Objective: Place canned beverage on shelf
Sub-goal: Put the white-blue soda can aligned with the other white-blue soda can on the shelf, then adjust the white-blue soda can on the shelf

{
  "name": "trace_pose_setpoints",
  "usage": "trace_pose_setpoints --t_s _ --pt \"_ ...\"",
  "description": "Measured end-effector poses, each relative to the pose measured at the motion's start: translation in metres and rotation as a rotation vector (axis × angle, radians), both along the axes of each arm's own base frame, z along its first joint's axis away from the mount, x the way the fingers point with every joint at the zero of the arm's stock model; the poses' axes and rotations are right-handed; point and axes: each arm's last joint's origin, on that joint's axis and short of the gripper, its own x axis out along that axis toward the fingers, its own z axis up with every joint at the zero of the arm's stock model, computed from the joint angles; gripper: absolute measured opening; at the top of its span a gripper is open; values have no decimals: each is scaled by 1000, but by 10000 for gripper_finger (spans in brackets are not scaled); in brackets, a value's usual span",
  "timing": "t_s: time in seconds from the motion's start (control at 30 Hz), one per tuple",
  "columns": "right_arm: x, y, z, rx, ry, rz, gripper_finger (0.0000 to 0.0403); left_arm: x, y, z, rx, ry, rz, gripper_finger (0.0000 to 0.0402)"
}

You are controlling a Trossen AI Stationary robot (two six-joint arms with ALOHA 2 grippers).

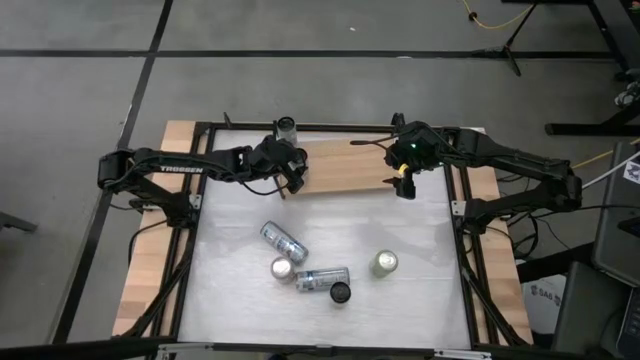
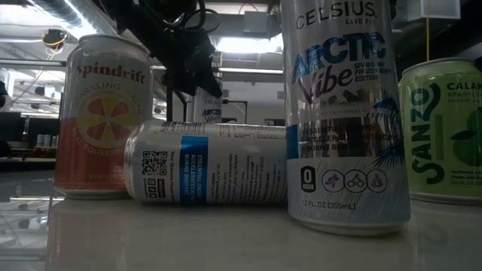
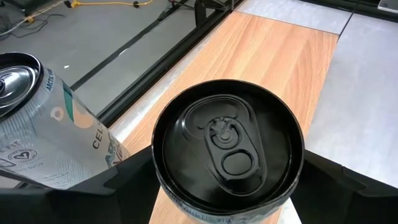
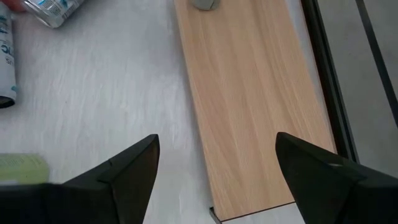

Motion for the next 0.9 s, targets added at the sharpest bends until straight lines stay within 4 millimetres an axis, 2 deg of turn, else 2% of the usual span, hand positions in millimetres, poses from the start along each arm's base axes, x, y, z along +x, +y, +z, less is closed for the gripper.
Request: trace_pose_setpoints --t_s 0.2,0.63,0.9 --pt "0 0 0 0 0 0 312 2 0 6 -6 -7 -2 298" --pt "0 0 0 0 0 0 312 11 3 34 15 -93 -7 298" --pt "0 0 0 0 0 0 312 15 8 60 169 -66 -87 298"
